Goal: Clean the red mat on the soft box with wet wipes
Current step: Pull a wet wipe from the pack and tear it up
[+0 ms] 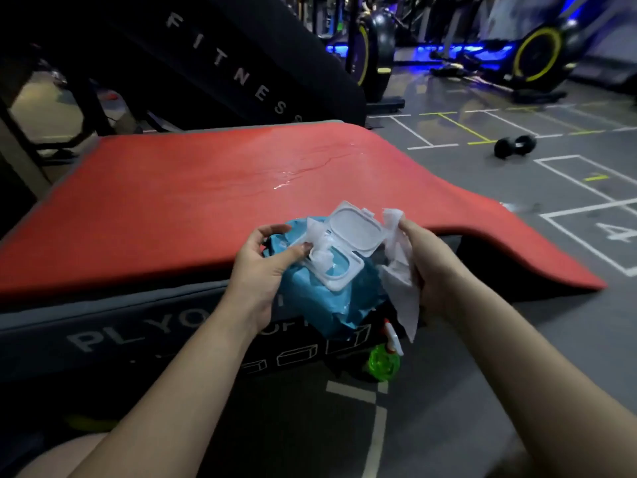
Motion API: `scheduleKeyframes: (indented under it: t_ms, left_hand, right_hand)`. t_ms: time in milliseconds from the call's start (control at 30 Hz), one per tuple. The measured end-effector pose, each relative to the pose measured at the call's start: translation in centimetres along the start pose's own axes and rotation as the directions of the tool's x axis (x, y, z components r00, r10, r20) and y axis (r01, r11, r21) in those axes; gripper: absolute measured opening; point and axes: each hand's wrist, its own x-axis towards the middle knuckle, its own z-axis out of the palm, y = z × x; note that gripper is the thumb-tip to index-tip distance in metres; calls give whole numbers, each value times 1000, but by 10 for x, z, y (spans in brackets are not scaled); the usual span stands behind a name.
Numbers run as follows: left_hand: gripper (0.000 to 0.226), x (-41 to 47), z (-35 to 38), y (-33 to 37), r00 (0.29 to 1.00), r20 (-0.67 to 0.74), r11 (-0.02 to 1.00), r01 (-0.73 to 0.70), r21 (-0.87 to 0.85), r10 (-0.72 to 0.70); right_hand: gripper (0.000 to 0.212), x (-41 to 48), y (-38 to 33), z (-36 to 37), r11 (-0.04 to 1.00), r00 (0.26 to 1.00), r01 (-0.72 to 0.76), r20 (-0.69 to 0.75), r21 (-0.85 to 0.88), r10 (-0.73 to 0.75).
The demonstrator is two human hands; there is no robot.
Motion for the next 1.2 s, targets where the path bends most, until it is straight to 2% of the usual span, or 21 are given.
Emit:
scheduleKeyframes:
  t_ms: [67,133,233,300,400,500,567,633,700,767,867,967,1033,1133,1200]
  left_hand:
    - [52,6,18,-16,999,43,999,17,46,-19]
    - [72,10,40,-38,990,111,993,77,84,-86]
    - [96,9,81,-81,958,244,977,107,186,-151]
    - [88,4,111,-113,936,316,968,81,237,-155]
    - [83,-3,155,-157,906,390,966,71,248,-167]
    - [103,-5,191,-189,837,431,934,239,264,-336]
    - [105,-6,199,-207,791,382,849,304,432,-477]
    - [91,-4,195,-219,786,306,762,297,575,-538]
    - [69,0,189,-217,776,275,753,354,555,-567]
    - [49,2,183,-197,770,314,797,387,464,-556]
    - [31,2,173,-157,797,388,871,326,369,-463]
    - [27,-4,159,-117,808,454,921,267,285,-375]
    - [29,-4,146,-90,817,482,946,238,220,-318]
    - [38,-2,118,-46,846,480,971,175,161,-232]
    - [34,-3,95,-23,887,426,973,91,212,-176]
  right_hand:
    - [47,-2,-9,-32,996,989,61,-127,-72,-70]
    - [44,-10,-20,-67,973,949,119,-266,-199,-170]
    - [42,-27,-25,-118,947,889,163,-374,-278,-263]
    - [41,-36,-20,-139,925,876,146,-388,-352,-286]
    - [50,-42,-13,-163,839,887,30,-373,-544,-273]
    - [43,-46,-8,-193,782,876,-18,-386,-623,-287]
    - [38,-47,-7,-207,760,863,-37,-404,-649,-304]
    - [41,-45,-7,-215,726,857,-42,-399,-686,-327]
    - [48,-36,-7,-216,705,864,-54,-387,-707,-322]
    - [50,-27,-6,-211,699,891,-67,-357,-712,-279]
    - [47,-16,-10,-186,730,939,-11,-259,-683,-228]
    - [44,-8,-17,-154,877,981,117,-86,-466,-176]
    - [41,-1,-22,-134,939,986,163,17,-304,-166]
    - [48,11,-23,-98,952,972,222,129,-211,-199]
    - [53,18,-20,-70,946,951,261,218,-193,-218]
